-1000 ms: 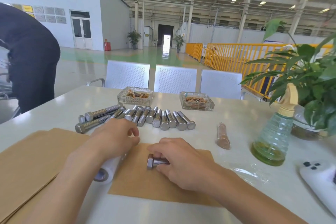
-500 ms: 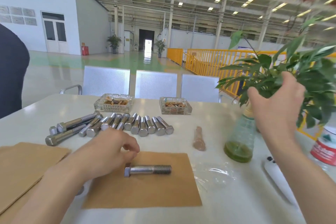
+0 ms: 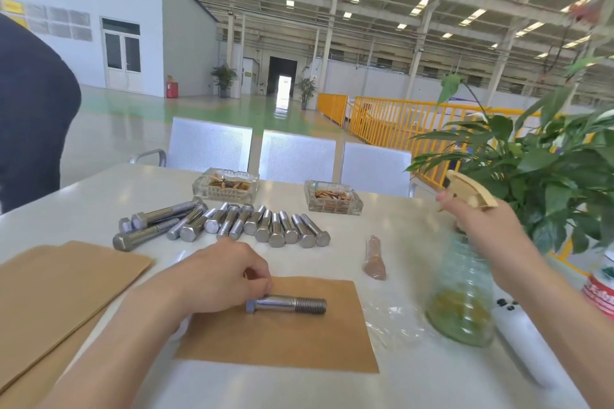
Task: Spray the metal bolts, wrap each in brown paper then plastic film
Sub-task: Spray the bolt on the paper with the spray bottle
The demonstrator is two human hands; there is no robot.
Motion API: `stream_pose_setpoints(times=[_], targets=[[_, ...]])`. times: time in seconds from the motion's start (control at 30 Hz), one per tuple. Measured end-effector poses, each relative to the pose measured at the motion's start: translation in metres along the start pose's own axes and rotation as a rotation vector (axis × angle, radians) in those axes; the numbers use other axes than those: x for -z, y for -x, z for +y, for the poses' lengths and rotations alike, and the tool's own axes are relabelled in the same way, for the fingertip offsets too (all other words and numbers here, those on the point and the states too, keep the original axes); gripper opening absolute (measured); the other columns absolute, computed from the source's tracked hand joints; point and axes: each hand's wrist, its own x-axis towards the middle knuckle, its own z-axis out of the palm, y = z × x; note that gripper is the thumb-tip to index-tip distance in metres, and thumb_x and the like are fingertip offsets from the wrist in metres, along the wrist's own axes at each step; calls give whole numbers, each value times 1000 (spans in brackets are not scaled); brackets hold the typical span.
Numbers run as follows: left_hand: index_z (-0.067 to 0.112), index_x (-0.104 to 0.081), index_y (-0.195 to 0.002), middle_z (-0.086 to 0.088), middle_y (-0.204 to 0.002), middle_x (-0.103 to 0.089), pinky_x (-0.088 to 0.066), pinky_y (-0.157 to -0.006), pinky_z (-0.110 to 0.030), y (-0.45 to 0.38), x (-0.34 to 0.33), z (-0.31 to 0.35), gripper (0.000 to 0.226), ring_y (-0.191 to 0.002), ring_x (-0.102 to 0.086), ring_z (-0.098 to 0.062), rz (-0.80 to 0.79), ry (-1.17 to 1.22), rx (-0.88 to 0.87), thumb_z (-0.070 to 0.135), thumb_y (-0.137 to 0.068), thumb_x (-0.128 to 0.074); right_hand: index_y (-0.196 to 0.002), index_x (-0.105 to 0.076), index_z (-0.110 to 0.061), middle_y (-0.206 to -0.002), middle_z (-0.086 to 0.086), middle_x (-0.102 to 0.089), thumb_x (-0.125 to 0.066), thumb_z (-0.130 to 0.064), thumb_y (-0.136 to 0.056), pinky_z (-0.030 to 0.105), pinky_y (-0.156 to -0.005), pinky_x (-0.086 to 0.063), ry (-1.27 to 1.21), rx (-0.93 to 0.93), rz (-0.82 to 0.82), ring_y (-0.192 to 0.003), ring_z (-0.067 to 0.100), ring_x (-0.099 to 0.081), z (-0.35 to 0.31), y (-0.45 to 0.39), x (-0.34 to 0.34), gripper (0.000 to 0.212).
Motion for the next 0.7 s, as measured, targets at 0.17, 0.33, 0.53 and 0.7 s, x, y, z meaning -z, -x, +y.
stream_pose_setpoints(times=[0.17,0.33,0.53,0.7], targets=[[33,-76,-88,19,-86,-73,-54,-87,-35,1,1,3,16,-86,-65,-2,4,-7,-10,38,-94,-62,-102,-79,-17,-99,-3,-79,-76,-30,-89,24,-50,-47,45,-246,-763,-56,14,-58,-61,77,-34,19],[32,-77,-92,17,-87,-73,-54,-87,-36,3,2,4,19,-88,-65,-4,17,-22,-3,29,-93,-58,-86,-80,-14,-100,4,-79,-67,-38,-91,25,-71,-45,439,-265,-1017,-65,8,-60,-65,115,-79,28],[38,-78,-94,22,-85,-70,-55,-85,-32,2,1,6,23,-83,-62,-1,17,-30,10,27,-92,-57,-75,-78,-19,-68,-2,-74,-64,-50,-84,27,-79,-48,628,-179,-975,-77,11,-63,-67,123,-92,35],[36,-77,-93,27,-78,-66,-52,-83,-28,2,1,6,21,-78,-57,5,34,-29,3,29,-91,-58,-67,-75,-22,-51,-5,-64,-64,-51,-83,26,-63,-43,748,-165,-934,-54,5,-52,-65,117,-77,35]])
